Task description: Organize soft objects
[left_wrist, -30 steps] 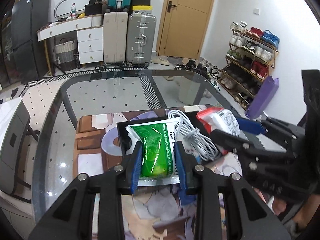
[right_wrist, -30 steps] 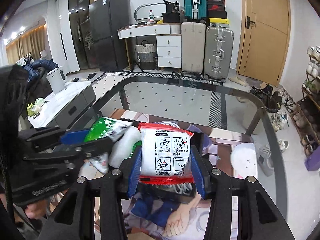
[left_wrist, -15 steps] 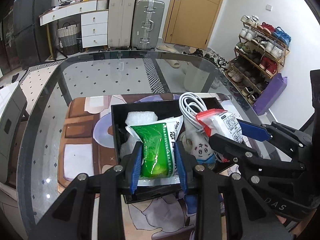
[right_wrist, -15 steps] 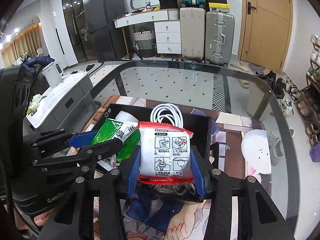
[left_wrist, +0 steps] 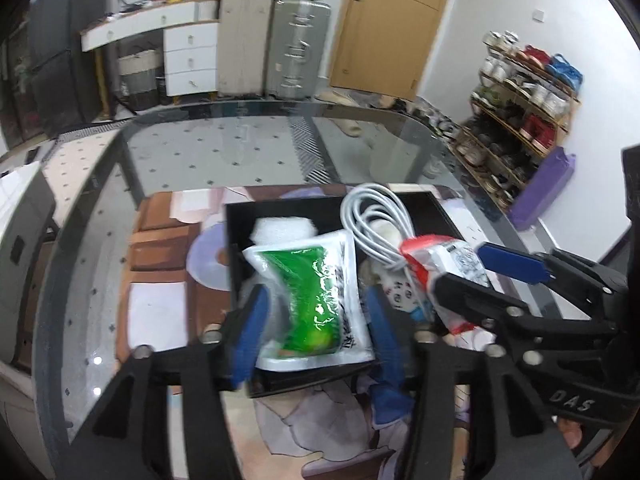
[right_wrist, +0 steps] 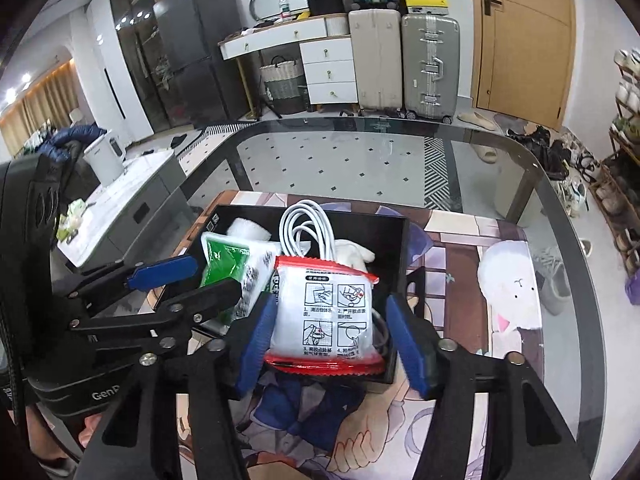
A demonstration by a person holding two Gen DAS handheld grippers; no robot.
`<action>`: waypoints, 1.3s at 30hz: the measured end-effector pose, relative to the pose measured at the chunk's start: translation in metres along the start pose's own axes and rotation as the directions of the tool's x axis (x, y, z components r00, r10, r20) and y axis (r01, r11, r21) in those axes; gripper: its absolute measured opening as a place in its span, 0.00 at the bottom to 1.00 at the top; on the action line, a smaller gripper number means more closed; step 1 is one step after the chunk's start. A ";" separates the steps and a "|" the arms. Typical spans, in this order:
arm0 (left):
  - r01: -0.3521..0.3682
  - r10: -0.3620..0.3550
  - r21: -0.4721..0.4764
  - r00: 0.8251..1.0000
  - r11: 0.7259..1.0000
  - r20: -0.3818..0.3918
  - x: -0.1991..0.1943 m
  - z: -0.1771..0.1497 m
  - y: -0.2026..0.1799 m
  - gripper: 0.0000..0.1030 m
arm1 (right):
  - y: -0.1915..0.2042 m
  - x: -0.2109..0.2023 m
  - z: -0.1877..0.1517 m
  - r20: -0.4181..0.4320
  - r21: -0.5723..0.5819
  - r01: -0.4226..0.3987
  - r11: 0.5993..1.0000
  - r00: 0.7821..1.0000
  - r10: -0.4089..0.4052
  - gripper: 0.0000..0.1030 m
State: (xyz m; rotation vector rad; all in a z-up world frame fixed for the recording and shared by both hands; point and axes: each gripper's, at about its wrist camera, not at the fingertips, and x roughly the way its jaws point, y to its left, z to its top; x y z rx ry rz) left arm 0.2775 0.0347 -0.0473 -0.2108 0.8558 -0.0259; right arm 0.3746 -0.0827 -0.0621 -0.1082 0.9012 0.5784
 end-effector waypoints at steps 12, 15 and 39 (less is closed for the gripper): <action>-0.065 0.067 -0.018 0.989 0.998 0.134 -0.026 -0.004 -0.002 0.82 | -0.003 -0.032 0.001 0.075 0.019 0.005 1.000 0.997 -0.007 0.70; -0.064 0.065 -0.013 0.981 0.998 0.185 -0.040 -0.004 -0.001 0.85 | -0.001 -0.048 0.000 0.110 0.027 -0.006 1.000 0.994 0.003 0.74; -0.093 0.057 0.065 0.903 0.994 0.427 -0.160 -0.105 -0.018 1.00 | 0.063 -0.191 -0.128 0.406 -0.002 0.021 1.000 0.914 -0.018 0.98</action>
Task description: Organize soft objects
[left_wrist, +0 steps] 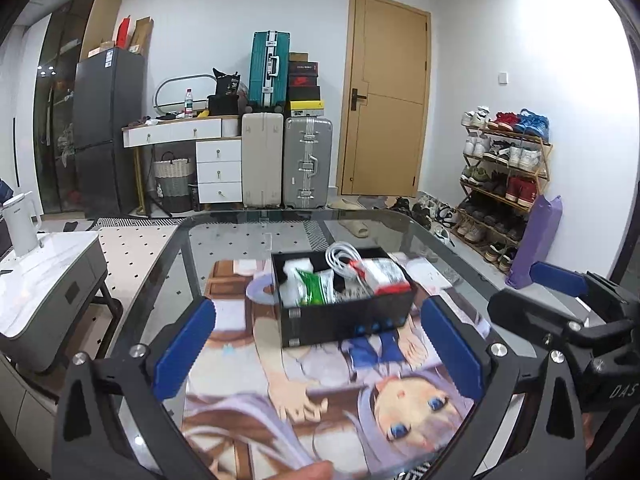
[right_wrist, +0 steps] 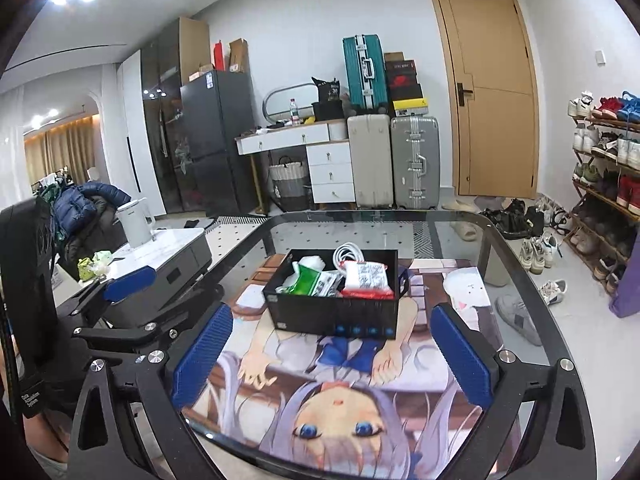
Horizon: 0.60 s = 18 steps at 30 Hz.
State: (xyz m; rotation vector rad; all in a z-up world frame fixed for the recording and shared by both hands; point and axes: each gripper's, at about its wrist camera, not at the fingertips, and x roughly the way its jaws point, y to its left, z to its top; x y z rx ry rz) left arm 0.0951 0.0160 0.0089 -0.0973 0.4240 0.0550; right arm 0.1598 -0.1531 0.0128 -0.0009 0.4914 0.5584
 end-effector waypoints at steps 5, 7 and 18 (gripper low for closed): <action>-0.050 0.049 0.002 0.997 0.999 0.056 -0.033 -0.023 0.000 1.00 | 0.005 -0.029 -0.022 0.065 0.005 -0.009 1.000 0.998 0.009 0.99; -0.050 0.050 -0.007 0.995 0.999 0.090 -0.052 -0.034 0.000 1.00 | 0.008 -0.043 -0.033 0.089 -0.012 0.011 1.000 0.996 -0.010 0.99; -0.068 0.067 -0.001 0.984 0.998 0.167 -0.106 -0.079 -0.007 1.00 | 0.013 -0.111 -0.091 0.201 -0.063 0.087 0.994 0.977 -0.072 0.99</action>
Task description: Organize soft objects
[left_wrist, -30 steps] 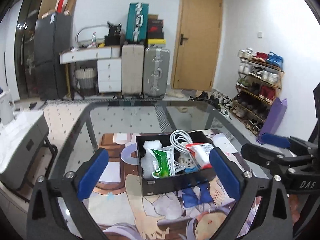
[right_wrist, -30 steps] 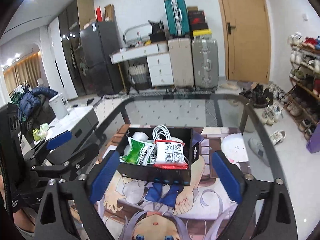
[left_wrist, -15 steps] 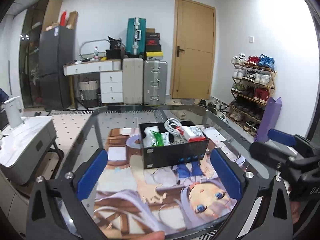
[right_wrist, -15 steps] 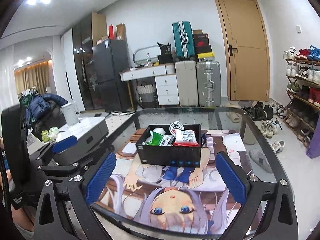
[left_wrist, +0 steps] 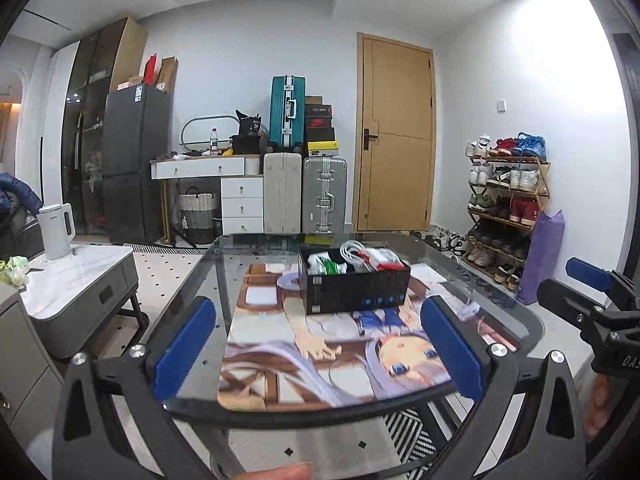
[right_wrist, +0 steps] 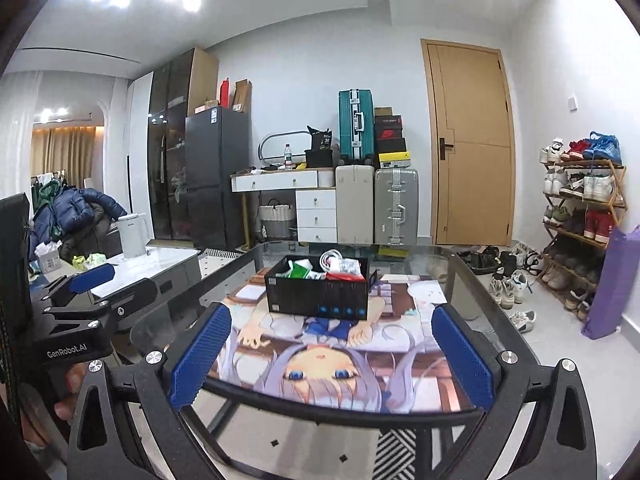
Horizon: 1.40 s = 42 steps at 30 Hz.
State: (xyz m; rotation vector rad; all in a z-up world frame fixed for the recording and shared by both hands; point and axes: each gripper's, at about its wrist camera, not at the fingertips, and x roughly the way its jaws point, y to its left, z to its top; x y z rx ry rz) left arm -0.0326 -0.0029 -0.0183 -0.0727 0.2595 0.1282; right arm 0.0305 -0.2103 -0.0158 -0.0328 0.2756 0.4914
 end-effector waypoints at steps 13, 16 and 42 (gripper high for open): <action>-0.001 0.000 0.006 1.000 1.000 0.013 -0.010 -0.009 -0.005 1.00 | -0.003 0.001 -0.005 -0.018 0.022 -0.019 1.000 1.000 0.019 0.99; -0.004 0.004 0.002 1.000 1.000 0.014 -0.011 -0.010 -0.004 1.00 | 0.001 0.003 -0.006 -0.025 0.004 -0.026 1.000 0.999 0.026 0.99; -0.006 0.005 0.011 1.000 1.000 0.027 -0.014 -0.009 -0.005 1.00 | 0.001 0.009 -0.010 -0.050 0.010 -0.027 1.000 0.998 0.027 0.99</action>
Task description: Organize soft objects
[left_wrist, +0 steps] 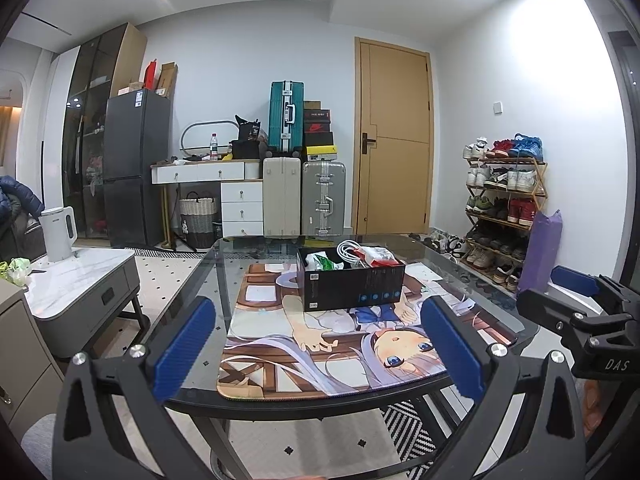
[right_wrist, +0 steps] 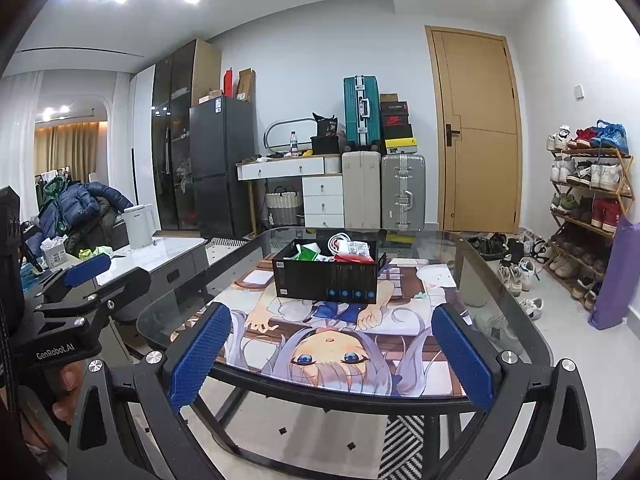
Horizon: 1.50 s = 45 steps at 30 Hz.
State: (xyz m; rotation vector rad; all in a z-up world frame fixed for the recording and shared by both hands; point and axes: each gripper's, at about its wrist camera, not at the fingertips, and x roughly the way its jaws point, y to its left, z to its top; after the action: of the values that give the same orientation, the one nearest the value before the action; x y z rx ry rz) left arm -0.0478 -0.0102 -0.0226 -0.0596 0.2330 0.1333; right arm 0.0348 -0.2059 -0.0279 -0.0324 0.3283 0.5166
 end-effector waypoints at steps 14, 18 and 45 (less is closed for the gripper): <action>0.005 -0.005 0.010 1.000 1.000 0.001 0.000 0.001 0.002 1.00 | 0.001 0.000 0.001 -0.006 -0.003 -0.004 1.000 1.000 0.004 0.99; 0.007 -0.008 0.018 1.000 1.000 0.007 -0.001 0.001 0.001 1.00 | 0.001 0.000 0.001 -0.005 -0.005 -0.006 1.000 1.000 0.006 0.99; 0.019 -0.019 0.023 1.000 1.000 -0.009 0.000 0.002 0.004 1.00 | 0.000 0.001 0.001 -0.010 -0.003 -0.007 1.000 1.000 0.007 0.99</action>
State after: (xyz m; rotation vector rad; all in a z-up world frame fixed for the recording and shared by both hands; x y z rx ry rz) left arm -0.0481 -0.0061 -0.0209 -0.0393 0.2432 0.1111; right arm 0.0353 -0.2051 -0.0269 -0.0361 0.3372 0.5240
